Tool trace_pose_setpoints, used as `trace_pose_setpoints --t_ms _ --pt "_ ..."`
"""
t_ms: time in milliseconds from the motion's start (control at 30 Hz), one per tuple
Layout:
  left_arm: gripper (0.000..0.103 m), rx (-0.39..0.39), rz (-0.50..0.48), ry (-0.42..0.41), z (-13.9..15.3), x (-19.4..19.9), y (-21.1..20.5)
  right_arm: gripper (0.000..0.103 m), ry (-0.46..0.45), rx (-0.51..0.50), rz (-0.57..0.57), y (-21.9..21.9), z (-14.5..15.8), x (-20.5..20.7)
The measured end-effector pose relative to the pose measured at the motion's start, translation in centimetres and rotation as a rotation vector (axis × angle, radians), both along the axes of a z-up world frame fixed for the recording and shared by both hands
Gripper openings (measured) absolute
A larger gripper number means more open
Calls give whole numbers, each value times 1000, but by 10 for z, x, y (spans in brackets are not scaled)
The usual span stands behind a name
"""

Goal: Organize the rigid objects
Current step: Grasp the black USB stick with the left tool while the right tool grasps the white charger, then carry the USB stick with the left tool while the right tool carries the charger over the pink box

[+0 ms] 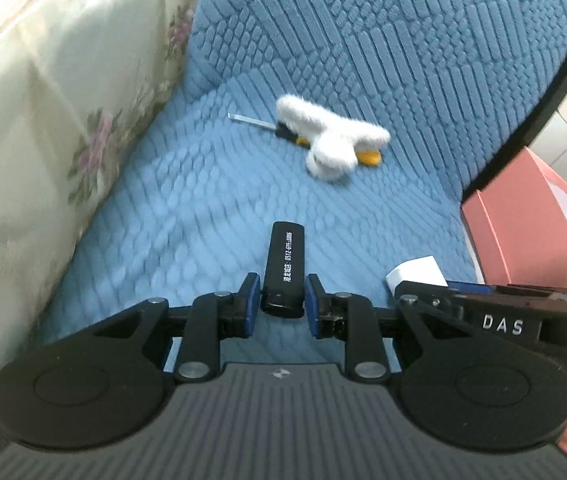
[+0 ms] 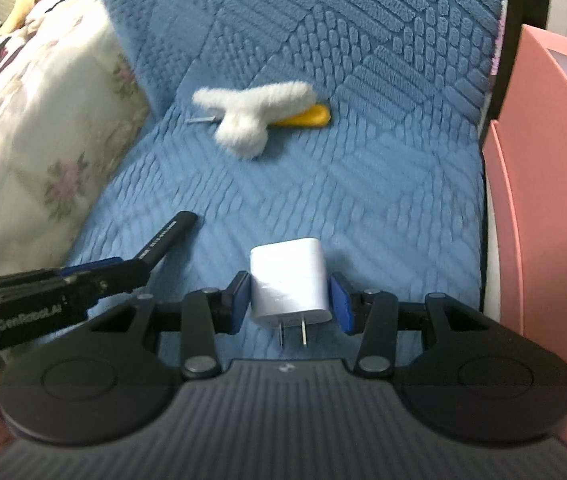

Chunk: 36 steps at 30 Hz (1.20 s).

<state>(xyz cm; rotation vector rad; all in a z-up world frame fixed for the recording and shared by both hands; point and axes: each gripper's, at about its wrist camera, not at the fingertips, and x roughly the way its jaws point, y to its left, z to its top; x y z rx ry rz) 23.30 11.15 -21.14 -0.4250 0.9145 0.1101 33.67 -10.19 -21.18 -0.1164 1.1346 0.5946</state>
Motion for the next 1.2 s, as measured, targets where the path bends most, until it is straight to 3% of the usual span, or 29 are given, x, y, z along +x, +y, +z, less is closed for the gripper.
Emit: trace_pose_setpoints --t_ms 300,633,800,1200 --pt "28 -54 -19 37 4 -43 -27 47 -8 -21 -7 -24 5 -61" --pt "28 -63 -57 58 4 -78 -48 47 -47 -83 6 -36 9 -117" --pt "29 -53 -62 110 -8 -73 -50 47 -26 -46 -23 -42 7 -115" --pt "36 -43 -59 86 -10 -57 -45 50 -61 -81 3 -33 -1 -117"
